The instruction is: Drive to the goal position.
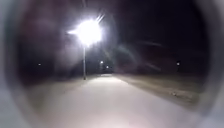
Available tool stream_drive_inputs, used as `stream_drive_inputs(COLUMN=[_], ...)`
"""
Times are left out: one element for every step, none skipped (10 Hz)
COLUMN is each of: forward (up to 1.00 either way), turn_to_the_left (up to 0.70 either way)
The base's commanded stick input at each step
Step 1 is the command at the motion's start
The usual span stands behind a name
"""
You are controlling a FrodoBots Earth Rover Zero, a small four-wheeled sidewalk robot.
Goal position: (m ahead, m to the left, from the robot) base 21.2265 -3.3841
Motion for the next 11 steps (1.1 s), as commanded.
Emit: stream_drive_inputs(forward=[0.7,0.7,0.7,0.7,0.7,0.7,0.7,0.7,0.7,0.7,0.7], turn_to_the_left=[0.0,0.0,0.0,0.0,0.0,0.0,0.0,0.0,0.0,0.0,0.0])
